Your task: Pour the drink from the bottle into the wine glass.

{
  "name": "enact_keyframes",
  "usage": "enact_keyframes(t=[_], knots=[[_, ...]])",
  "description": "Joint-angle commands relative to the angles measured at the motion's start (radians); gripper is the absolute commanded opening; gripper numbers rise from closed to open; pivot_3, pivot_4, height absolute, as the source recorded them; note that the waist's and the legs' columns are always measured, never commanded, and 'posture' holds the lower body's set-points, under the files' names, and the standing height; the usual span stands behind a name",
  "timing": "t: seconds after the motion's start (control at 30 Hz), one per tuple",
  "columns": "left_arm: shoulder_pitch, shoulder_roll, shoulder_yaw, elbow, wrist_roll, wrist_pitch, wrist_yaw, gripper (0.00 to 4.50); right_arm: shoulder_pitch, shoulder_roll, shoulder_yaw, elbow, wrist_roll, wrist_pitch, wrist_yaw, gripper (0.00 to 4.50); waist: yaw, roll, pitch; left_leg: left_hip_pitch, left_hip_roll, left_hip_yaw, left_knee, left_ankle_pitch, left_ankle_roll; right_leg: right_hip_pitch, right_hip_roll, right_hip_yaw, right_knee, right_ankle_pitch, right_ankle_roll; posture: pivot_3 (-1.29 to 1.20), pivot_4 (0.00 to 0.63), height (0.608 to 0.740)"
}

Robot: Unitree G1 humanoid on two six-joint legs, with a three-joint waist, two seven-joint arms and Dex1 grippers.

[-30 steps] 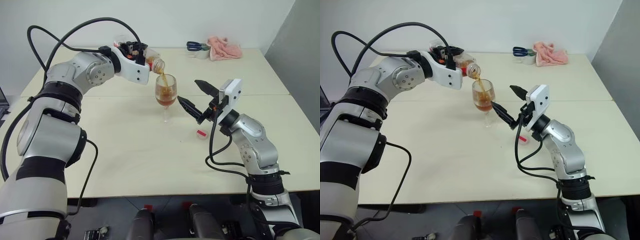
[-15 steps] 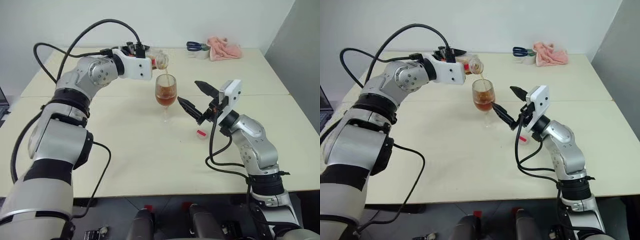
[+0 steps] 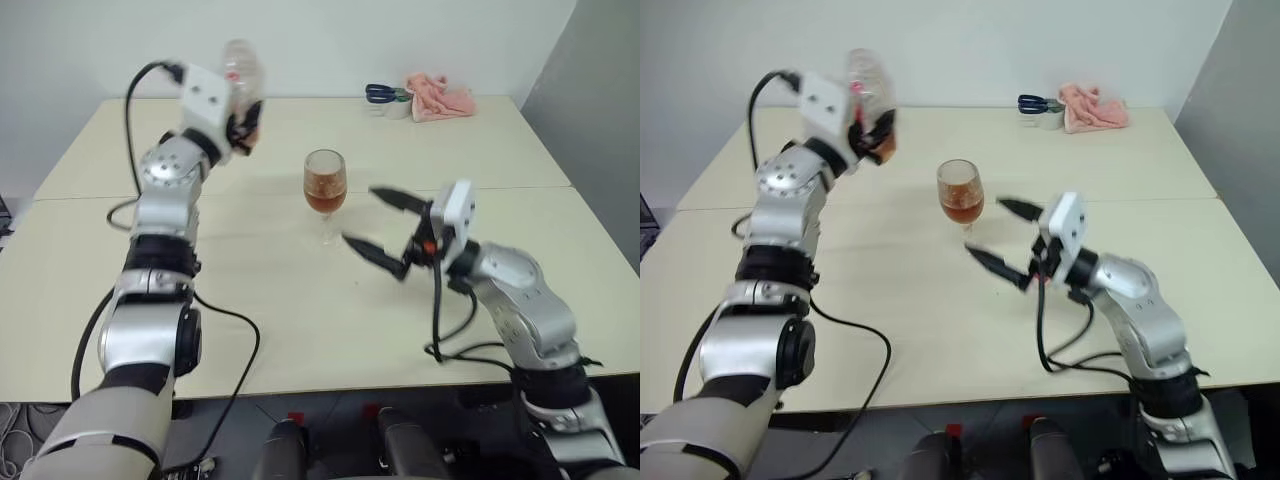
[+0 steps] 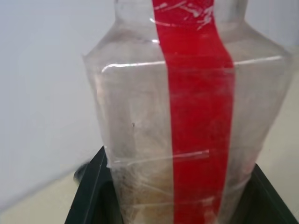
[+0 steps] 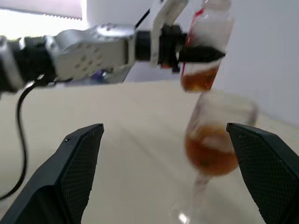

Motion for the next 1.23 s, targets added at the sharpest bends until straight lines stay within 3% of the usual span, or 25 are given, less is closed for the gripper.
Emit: enact_keyframes(t=[0.03,0.27,0.57,0.77,0.87,1.03,1.23], knots=[[0.104,-0.028,0.097,-0.196,-0.074,0.122,0.119,1.75,0.037,-0.028,0.004,-0.039,0.028,-0.034,0.078,4.50,0.000,0.000,0.000,0.000,0.000,0.000,0.000,0.000,0.000,-0.001,0.000,0.001,0.001,0.000,0.000,0.00,0.150,0.740],[0.332,-0.101,0.144,-0.352,-0.142,0.172,0.159,1.75,0.036,0.017,-0.013,0.004,0.058,0.004,0.049,4.50,0.018,-0.001,-0.001,-0.002,0.000,0.001,0.008,0.000,0.000,0.000,0.000,0.000,0.005,0.000,0.000,0.00,0.150,0.740],[0.406,-0.104,0.125,-0.267,-0.156,0.072,0.095,1.75,0.028,0.039,-0.009,-0.007,0.053,0.021,0.025,4.50,0.029,-0.001,-0.001,-0.002,-0.001,0.002,0.008,0.000,0.000,0.000,0.000,0.000,0.004,0.000,0.000,0.00,0.150,0.740],[0.412,-0.103,0.107,-0.236,-0.149,0.052,0.096,3.74,0.032,0.043,-0.011,-0.018,0.054,0.029,0.006,4.50,0.028,-0.002,-0.001,-0.001,-0.001,0.002,0.008,0.000,0.000,0.001,0.000,0.000,0.004,0.000,0.000,0.00,0.150,0.740],[0.438,-0.114,0.086,-0.267,-0.148,0.078,0.099,4.48,0.042,0.042,-0.012,-0.021,0.052,0.029,-0.006,4.50,0.028,-0.002,-0.001,-0.001,-0.001,0.002,0.008,0.000,0.000,0.001,0.000,0.000,0.004,0.000,0.000,0.00,0.150,0.740],[0.564,-0.151,0.064,-0.430,-0.156,0.170,0.141,4.48,0.142,0.017,-0.032,-0.017,0.015,0.015,-0.043,4.50,0.028,-0.002,-0.001,-0.001,-0.001,0.002,0.008,0.000,0.000,0.001,0.000,0.000,0.004,0.000,0.000,0.00,0.150,0.740],[0.873,-0.222,0.047,-0.817,-0.168,0.301,0.204,4.48,0.312,0.075,-0.119,-0.080,-0.111,0.037,-0.326,4.50,0.026,-0.002,-0.001,0.001,0.002,0.001,0.005,0.000,0.000,0.002,-0.002,0.003,0.003,0.000,0.000,0.00,0.150,0.740]])
